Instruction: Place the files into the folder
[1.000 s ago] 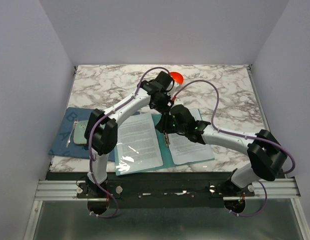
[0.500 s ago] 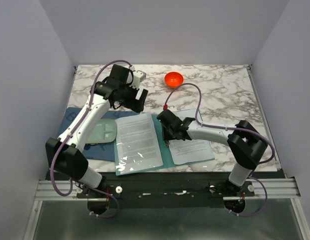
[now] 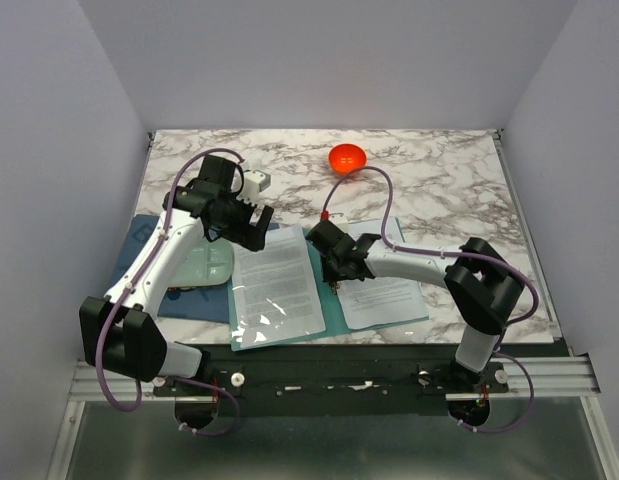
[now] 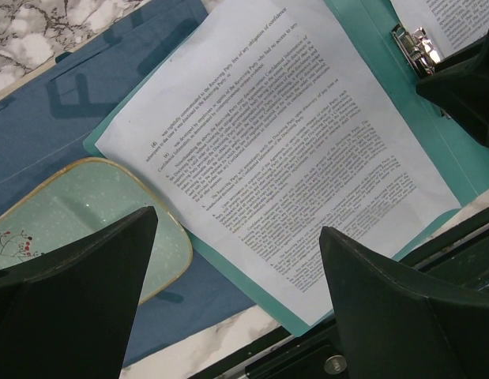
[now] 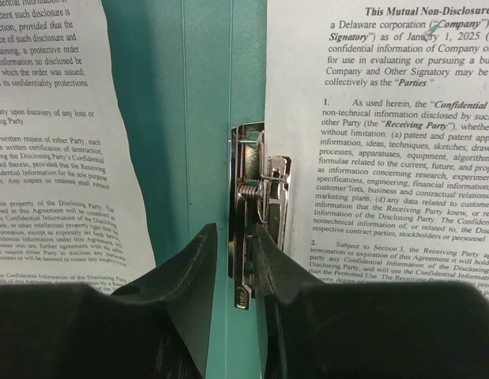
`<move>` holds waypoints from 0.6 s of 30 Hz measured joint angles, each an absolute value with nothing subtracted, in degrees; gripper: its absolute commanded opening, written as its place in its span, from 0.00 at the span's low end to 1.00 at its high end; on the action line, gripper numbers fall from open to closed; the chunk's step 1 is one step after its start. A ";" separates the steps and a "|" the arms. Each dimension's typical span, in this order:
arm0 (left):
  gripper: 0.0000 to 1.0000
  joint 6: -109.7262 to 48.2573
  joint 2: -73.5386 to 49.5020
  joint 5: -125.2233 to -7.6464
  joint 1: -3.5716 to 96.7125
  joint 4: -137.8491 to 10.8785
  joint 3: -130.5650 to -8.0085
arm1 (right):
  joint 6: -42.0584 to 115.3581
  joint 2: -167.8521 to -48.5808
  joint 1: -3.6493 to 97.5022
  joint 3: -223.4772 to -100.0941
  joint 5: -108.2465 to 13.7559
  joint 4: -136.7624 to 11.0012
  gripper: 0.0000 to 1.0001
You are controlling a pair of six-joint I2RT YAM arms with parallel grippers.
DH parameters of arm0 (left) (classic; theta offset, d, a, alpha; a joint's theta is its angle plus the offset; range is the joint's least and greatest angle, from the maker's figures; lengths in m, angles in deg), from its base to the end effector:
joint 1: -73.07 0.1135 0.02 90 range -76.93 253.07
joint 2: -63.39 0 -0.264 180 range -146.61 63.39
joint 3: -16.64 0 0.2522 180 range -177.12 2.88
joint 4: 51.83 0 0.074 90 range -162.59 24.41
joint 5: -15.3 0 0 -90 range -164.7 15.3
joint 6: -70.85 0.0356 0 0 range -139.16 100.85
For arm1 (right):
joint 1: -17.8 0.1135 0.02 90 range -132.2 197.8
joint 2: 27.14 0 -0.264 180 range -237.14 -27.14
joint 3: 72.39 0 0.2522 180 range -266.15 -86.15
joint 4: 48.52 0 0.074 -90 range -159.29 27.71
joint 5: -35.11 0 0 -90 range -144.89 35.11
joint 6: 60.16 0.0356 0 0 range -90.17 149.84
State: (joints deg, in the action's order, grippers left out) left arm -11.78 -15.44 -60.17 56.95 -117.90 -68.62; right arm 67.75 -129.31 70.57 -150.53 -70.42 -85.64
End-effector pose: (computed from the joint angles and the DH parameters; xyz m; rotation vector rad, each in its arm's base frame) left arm 0.2610 -0.0847 0.3072 0.6190 2.5341 -0.3853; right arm 0.2243 0.2795 0.1740 -0.2449 2.5805 0.2257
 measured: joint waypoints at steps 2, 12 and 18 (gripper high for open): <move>0.99 -11.60 -15.11 -59.91 57.78 -117.90 -68.60 | 67.75 -129.96 70.64 -150.82 -70.44 -85.64 0.31; 0.99 -10.16 -12.75 -59.01 61.06 -118.03 -67.01 | 67.68 -131.36 70.68 -151.25 -70.87 -85.92 0.26; 0.99 -8.41 -9.78 -58.31 64.32 -118.38 -65.04 | 67.02 -132.45 70.68 -152.63 -70.92 -86.27 0.05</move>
State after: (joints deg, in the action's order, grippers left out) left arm -8.41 -9.78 -58.31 64.32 -118.38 -65.04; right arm 67.02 -132.45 70.68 -152.63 -70.92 -86.27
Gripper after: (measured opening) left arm 0.988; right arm 0.212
